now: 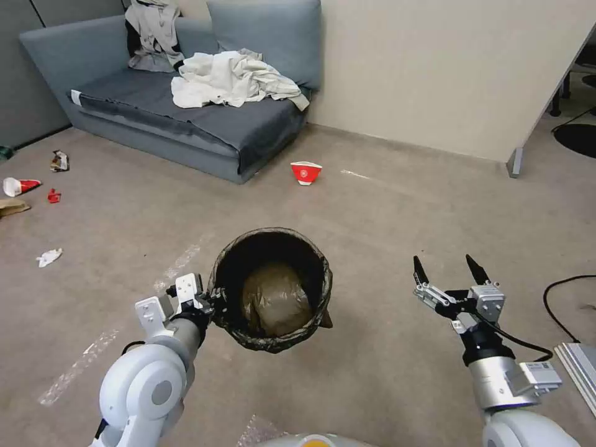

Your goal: Pick up the trash can from the floor.

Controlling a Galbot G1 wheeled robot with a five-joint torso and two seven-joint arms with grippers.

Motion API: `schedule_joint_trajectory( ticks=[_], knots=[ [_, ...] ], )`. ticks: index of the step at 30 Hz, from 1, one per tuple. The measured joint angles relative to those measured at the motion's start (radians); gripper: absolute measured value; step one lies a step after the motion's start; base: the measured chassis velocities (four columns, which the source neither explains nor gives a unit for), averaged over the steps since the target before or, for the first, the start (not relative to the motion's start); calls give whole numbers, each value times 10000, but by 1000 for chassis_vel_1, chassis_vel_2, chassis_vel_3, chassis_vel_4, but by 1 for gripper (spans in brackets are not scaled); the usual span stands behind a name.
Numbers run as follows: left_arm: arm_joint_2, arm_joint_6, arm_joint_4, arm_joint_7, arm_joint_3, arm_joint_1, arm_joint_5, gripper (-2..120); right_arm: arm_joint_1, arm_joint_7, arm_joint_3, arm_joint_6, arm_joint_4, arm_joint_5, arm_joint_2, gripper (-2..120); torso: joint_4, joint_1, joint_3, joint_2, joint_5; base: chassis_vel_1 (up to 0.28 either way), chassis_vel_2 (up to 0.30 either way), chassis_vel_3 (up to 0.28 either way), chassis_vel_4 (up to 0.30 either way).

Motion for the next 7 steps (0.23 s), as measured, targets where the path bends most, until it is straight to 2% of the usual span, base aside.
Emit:
schedule_joint_trajectory(
  ticks=[7],
  knots=[
    [261,0,-139,48,-101,41,-67,1,-121,0,9,-5,137,-13,59,100,1,0,0,0,0,0,0,0,0]
  ],
)
